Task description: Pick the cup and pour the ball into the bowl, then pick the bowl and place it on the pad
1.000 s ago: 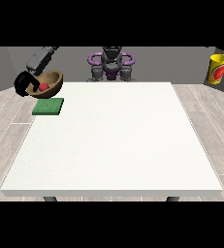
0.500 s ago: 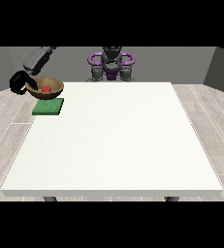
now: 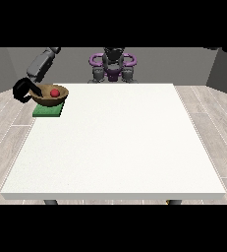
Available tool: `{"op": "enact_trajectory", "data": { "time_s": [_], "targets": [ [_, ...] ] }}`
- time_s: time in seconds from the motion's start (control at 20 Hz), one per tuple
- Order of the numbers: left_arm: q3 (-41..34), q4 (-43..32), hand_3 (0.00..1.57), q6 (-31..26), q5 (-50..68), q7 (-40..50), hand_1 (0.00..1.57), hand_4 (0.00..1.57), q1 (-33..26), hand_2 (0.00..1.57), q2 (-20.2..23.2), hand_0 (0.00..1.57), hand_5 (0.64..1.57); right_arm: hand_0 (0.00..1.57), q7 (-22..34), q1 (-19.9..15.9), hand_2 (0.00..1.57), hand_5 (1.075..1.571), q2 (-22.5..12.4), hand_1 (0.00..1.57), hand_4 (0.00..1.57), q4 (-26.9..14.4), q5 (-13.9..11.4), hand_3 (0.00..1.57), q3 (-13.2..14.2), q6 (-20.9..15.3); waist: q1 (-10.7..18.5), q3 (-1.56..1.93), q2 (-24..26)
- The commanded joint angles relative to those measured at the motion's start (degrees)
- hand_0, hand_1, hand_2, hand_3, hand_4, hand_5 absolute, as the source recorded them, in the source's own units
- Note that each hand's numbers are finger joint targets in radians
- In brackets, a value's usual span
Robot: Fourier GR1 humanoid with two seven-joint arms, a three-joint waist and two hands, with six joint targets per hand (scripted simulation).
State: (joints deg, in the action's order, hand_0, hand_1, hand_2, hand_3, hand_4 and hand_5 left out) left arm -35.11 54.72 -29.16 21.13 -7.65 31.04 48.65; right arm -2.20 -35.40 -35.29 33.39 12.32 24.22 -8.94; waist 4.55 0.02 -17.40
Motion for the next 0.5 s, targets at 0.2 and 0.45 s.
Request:
{"op": "enact_trajectory", "data": {
  "time_s": [0.2, 0.45],
  "targets": [
    [0.8, -1.7, 0.00, 0.9, -0.6, -0.4, 0.00, 1.21, 0.4, 0.00, 1.0, 0.00, 1.569, 0.00, 3.8, -1.5, 0.00, 1.410, -1.3, 0.00, 0.00, -0.6, -4.5, 0.00, -5.9, 4.5, -0.2, -0.01, 1.0],
    [5.1, 8.4, 0.00, 4.5, 1.8, 8.5, 0.00, 1.19, 1.2, 0.00, -4.7, 0.00, 1.569, 0.00, 3.8, -2.8, 0.00, 1.400, -5.2, 0.00, 0.00, -5.5, -4.6, 0.00, -4.6, 7.1, 2.1, 0.09, 4.9]
  ]
}}
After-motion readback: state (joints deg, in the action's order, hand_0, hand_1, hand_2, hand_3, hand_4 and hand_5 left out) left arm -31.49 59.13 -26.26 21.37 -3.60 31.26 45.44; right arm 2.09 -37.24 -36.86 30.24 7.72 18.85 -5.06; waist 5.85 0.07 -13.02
